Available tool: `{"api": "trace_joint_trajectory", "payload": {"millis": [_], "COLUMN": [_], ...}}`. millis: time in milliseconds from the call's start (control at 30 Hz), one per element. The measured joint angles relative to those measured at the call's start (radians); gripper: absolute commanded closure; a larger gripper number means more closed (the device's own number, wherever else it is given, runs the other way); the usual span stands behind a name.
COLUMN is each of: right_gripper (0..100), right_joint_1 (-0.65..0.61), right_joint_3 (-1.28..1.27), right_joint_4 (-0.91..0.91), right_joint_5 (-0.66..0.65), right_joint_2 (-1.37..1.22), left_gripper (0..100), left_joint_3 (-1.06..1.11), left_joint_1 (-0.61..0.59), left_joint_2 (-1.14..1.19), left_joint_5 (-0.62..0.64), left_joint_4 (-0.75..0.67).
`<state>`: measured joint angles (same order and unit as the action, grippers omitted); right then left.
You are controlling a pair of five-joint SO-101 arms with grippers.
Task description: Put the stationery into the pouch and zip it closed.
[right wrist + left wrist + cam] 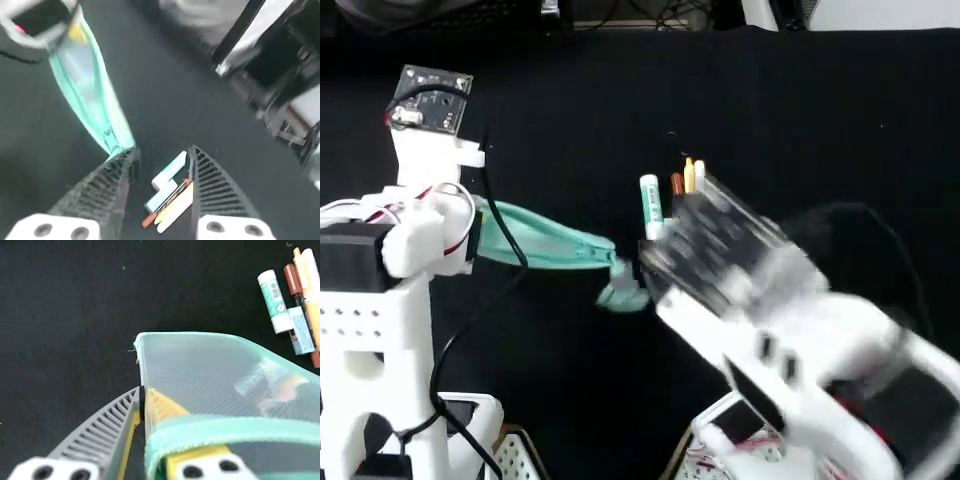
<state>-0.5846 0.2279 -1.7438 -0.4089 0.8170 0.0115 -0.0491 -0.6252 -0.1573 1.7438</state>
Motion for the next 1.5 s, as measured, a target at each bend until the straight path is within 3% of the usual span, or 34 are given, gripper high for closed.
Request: {"api": "trace_joint_trajectory", "payload": {"millis": [100,267,400,533,700,1067,1500], "right_gripper": [85.8,87.6,88.5,88.6,88.5,88.5,88.2], "right_joint_1": [0.034,0.236,0.367,0.411,0.425,0.425,0.417], "right_joint_3": [-0.032,-0.304,-0.664,-1.013,-1.174,-0.980,-0.921], "right_joint_4": [-0.002,0.137,0.411,0.764,1.020,0.867,0.848], "right_joint_5": [0.035,0.110,0.126,0.129,0.129,0.183,0.262], "right_joint_2": [0.041,0.048,0.034,0.028,-0.087,-0.443,-0.471], "left_gripper": [97,97,97,97,97,97,97], "left_joint_3": [0.083,0.215,0.295,0.313,0.313,0.387,0.384], "left_joint_1": [0.000,-0.074,-0.129,-0.149,-0.155,-0.157,-0.167], "left_joint_2": [-0.003,-0.026,-0.031,-0.032,-0.031,-0.038,-0.040], "left_joint_5": [0.002,0.003,0.003,-0.008,-0.068,-0.041,-0.041], "left_joint_4": [-0.032,-0.143,-0.218,-0.242,-0.245,-0.284,-0.238]}}
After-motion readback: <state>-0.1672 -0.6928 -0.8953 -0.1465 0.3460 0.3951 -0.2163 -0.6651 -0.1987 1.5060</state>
